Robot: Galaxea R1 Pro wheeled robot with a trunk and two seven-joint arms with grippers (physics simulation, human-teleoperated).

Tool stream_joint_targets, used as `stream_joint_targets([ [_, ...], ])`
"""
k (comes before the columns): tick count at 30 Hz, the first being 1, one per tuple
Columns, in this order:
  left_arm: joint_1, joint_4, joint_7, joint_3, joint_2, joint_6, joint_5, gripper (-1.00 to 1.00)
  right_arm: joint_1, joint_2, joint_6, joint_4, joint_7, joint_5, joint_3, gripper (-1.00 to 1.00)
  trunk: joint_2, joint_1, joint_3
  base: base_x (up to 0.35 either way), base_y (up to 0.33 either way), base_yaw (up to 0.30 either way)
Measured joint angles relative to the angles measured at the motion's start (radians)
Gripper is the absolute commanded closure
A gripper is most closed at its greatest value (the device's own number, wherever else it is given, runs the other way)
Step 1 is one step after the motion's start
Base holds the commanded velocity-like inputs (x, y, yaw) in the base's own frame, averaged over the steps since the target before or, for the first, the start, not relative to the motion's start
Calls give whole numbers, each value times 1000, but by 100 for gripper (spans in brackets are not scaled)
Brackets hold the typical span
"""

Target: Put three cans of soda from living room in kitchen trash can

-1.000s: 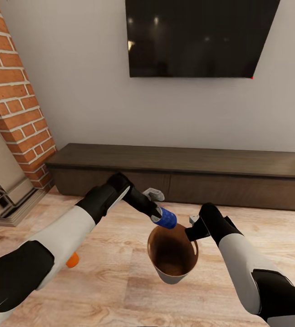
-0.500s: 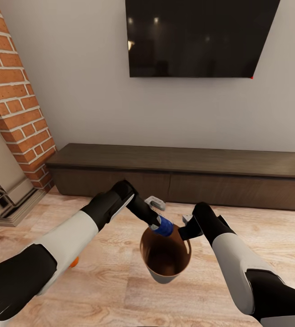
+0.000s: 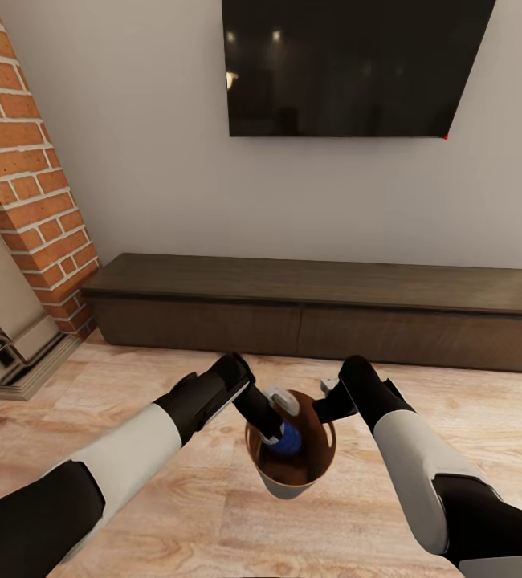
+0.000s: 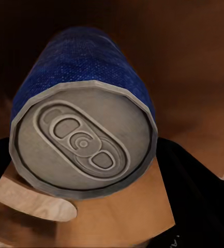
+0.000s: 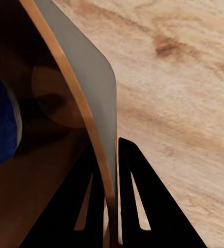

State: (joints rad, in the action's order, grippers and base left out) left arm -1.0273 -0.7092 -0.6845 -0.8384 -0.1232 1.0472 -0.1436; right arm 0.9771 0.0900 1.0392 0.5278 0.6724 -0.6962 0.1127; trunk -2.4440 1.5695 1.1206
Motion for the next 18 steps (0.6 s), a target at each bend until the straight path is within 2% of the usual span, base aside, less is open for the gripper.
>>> stream_joint_targets([
  [4,8,19,14,-1,-6,0,1,100,3,20,-2,1,0,-5,0,100,0,0,0,0,0,0],
  [6,9,30,16,-2,-9,0,1,100,6,28,3,1,1,11,1,100,0,0,0,0,0,0],
  [8,10,62,19,-2,-15,0,3,100,11,47,-3,2,1,-6,0,100,0,0,0,0,0,0],
  [11,10,85,20,-1,-17,0,2,100,13,55,3,1,1,12,2,100,0,0,0,0,0,0],
  [15,11,131,28,-1,-21,-24,3,100,15,65,-2,2,0,-6,1,100,0,0,0,0,0,0],
  [18,11,154,36,-1,-24,-37,1,100,15,69,1,1,1,3,2,100,0,0,0,0,0,0],
])
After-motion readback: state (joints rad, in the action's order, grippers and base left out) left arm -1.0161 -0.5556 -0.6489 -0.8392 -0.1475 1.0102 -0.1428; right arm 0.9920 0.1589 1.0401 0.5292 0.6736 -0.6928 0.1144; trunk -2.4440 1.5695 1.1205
